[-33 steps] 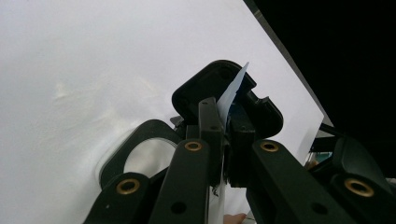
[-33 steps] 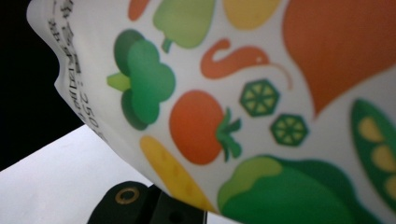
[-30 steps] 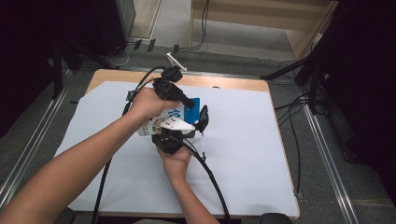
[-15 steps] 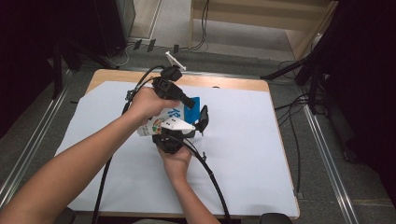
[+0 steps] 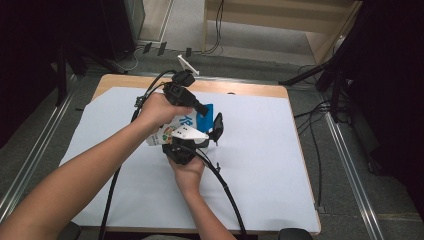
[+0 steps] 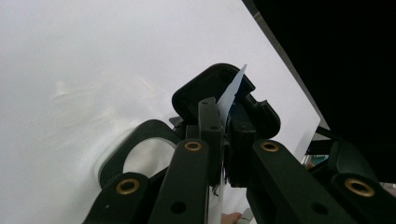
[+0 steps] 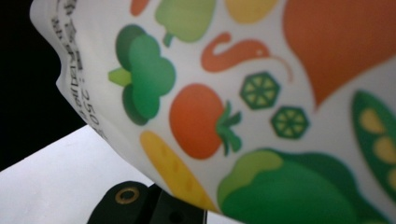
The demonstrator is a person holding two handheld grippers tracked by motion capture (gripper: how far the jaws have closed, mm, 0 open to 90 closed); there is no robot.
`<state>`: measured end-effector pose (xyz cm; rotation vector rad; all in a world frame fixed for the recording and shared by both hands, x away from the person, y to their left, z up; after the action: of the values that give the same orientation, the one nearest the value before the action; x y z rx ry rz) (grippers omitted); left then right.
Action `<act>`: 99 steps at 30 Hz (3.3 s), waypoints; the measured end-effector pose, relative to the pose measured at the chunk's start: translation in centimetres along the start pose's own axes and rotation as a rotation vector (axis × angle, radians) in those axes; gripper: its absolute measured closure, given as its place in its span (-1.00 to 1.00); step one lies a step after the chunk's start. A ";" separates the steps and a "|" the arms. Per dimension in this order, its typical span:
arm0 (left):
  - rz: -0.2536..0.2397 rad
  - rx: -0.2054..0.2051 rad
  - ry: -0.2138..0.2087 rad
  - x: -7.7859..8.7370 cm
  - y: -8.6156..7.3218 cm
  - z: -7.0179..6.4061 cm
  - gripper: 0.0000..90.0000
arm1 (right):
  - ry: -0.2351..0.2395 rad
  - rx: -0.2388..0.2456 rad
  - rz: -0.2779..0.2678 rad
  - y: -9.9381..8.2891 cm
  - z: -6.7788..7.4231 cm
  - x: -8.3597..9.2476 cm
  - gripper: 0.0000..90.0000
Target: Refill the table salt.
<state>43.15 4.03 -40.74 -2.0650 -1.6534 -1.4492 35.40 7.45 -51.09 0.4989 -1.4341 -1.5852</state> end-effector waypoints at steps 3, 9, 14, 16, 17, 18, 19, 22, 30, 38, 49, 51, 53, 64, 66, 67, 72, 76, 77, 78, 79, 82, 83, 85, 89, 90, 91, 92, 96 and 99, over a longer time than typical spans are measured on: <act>-0.002 0.001 0.003 0.0 0.0 0.0 0.98 | 0.004 0.001 -0.003 0.0 0.0 -0.1 1.00; -0.008 0.011 0.013 -0.2 0.1 0.0 0.98 | 0.011 0.000 -0.003 0.1 0.1 0.0 1.00; -0.019 0.021 0.001 0.2 0.2 0.0 0.98 | 0.015 0.008 -0.004 0.1 0.1 0.0 1.00; -0.015 0.025 0.001 0.2 0.2 0.0 0.99 | 0.016 0.005 0.002 0.1 0.1 0.0 1.00; -0.015 0.025 0.000 0.2 0.2 0.0 0.99 | 0.014 0.007 0.004 0.1 0.1 -0.1 1.00; -0.018 0.025 0.003 0.2 0.2 0.0 0.99 | 0.013 0.007 0.005 0.1 0.1 -0.1 1.00; -0.027 0.028 0.008 0.2 0.3 0.0 0.99 | 0.013 0.006 0.005 0.1 0.1 -0.1 1.00; -0.028 0.020 -0.003 0.1 0.3 -0.2 0.99 | 0.009 0.009 0.009 0.1 -0.1 -0.1 1.00; -0.022 0.028 0.000 0.0 0.4 0.0 0.99 | 0.017 0.019 0.021 0.1 0.0 0.0 1.00; -0.020 0.036 -0.003 -0.1 0.5 0.2 0.99 | 0.014 0.023 0.026 0.2 0.0 0.1 1.00; -0.021 0.034 0.003 -0.3 0.6 0.4 0.99 | 0.012 0.010 0.030 0.2 -0.1 0.0 1.00; -0.023 0.044 -0.003 -0.2 0.7 0.4 0.99 | 0.011 0.007 0.029 0.2 -0.1 0.0 1.00; -0.029 0.040 0.002 -0.2 0.7 0.3 0.99 | 0.008 0.004 0.026 0.2 -0.2 -0.1 1.00; -0.025 0.029 0.006 -0.2 0.6 0.1 0.99 | 0.006 0.008 0.022 0.1 -0.2 -0.3 1.00; -0.026 0.032 0.006 -0.2 0.6 0.2 0.99 | 0.012 0.011 0.021 0.1 -0.1 -0.3 1.00; -0.026 0.032 0.006 -0.2 0.7 0.2 0.99 | 0.011 0.011 0.022 0.1 -0.1 -0.3 1.00; -0.033 0.032 0.006 0.0 0.7 0.2 0.99 | 0.015 0.013 0.020 0.2 0.0 -0.2 1.00; -0.035 0.030 0.003 0.1 0.7 0.2 0.99 | 0.010 0.018 0.023 0.1 0.0 -0.2 1.00; -0.032 0.031 0.002 0.0 0.7 0.1 0.99 | 0.011 0.015 0.022 0.2 0.0 -0.2 1.00; -0.031 0.027 0.003 0.0 0.6 0.1 0.99 | 0.010 0.014 0.022 0.2 0.0 -0.2 1.00; -0.032 0.027 0.005 0.0 0.7 0.1 0.99 | 0.010 0.013 0.022 0.2 0.0 -0.2 1.00; -0.035 0.025 0.000 0.0 0.7 0.1 0.99 | 0.012 0.016 0.025 0.2 0.0 -0.1 1.00; -0.039 0.024 0.000 0.0 0.7 0.1 0.99 | 0.017 0.013 0.025 0.1 0.0 -0.2 1.00; -0.048 0.027 0.000 -0.1 0.6 0.1 0.99 | 0.015 0.009 0.030 0.0 0.0 -0.2 1.00; -0.052 0.030 0.002 0.0 0.6 0.1 0.99 | 0.011 0.017 0.035 0.0 0.0 -0.2 1.00; -0.054 0.031 -0.001 0.0 0.6 0.1 0.99 | 0.014 0.019 0.034 0.0 0.1 -0.2 1.00; -0.055 0.030 0.001 0.1 0.6 0.1 0.99 | 0.014 0.021 0.034 0.0 0.1 -0.2 1.00; -0.055 0.030 0.001 0.1 0.6 0.1 0.99 | 0.012 0.022 0.034 0.0 0.1 -0.2 1.00; -0.048 0.025 0.003 -0.2 0.6 0.0 0.99 | 0.010 0.012 0.036 0.0 0.0 -0.2 1.00; -0.046 0.027 0.005 -0.4 0.6 0.0 0.99 | 0.010 0.003 0.042 -0.1 0.0 -0.2 1.00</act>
<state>43.68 3.49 -40.73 -2.0203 -1.7199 -1.4359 35.48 7.60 -51.22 0.4748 -1.4309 -1.5452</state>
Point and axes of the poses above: each handheld gripper's, and its own axes: x roughly backward along the jaws, y roughly out of its top, z roughly to its left, the point moved 7 cm from there along -x, roughly forward along the jaws, and after that the axes turned 1 degree about x, right-handed, at the moved point
